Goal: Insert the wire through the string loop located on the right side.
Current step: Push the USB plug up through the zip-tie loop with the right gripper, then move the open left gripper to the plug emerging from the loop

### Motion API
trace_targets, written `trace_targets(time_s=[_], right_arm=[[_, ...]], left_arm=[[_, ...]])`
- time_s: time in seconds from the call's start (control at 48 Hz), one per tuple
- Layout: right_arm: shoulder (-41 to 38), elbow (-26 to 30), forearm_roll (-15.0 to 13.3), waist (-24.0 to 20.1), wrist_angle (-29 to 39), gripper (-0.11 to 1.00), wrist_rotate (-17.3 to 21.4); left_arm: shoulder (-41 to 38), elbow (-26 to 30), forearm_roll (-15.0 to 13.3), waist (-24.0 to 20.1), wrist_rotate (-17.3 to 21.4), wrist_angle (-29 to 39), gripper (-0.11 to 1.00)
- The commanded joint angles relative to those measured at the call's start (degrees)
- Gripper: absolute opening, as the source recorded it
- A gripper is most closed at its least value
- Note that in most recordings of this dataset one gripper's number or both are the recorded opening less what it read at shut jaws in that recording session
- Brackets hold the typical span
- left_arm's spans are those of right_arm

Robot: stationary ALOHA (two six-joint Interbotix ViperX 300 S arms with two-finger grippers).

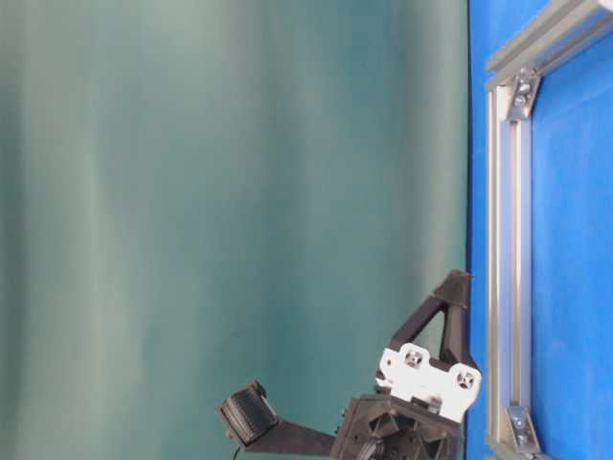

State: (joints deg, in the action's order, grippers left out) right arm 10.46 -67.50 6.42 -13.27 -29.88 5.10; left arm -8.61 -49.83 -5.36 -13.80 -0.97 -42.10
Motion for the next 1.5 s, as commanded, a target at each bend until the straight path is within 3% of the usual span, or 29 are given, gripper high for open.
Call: trace_targets(time_s=[0.0, 0.5, 0.646, 1.043, 1.293, 1.48], right_arm=[[-0.79, 2.29, 0.09, 0.44, -0.62, -0.03, 0.0], [-2.29, 3.87, 0.09, 0.53, -0.62, -0.03, 0.0], [-2.29, 3.87, 0.09, 0.53, -0.62, -0.03, 0.0], [-2.29, 3.87, 0.09, 0.62, -0.62, -0.03, 0.0], [-2.29, 3.87, 0.09, 0.7, -0.62, -0.03, 0.0], [-2.29, 3.87, 0.09, 0.7, -0.62, -0.03, 0.0]], left_arm=[[1.93, 0.18, 0.18, 0.18, 0.0, -0.26, 0.0], [2.11, -0.44, 0.18, 1.41, 0.0, -0.26, 0.0], [2.11, -0.53, 0.18, 5.54, -0.09, -0.26, 0.0], [2.11, -1.14, 0.18, 22.41, -0.18, -0.26, 0.0], [1.76, 0.0, 0.18, 23.99, -0.09, -0.18, 0.0], [-0.35, 5.71, 0.18, 23.91, 0.09, 3.96, 0.0]])
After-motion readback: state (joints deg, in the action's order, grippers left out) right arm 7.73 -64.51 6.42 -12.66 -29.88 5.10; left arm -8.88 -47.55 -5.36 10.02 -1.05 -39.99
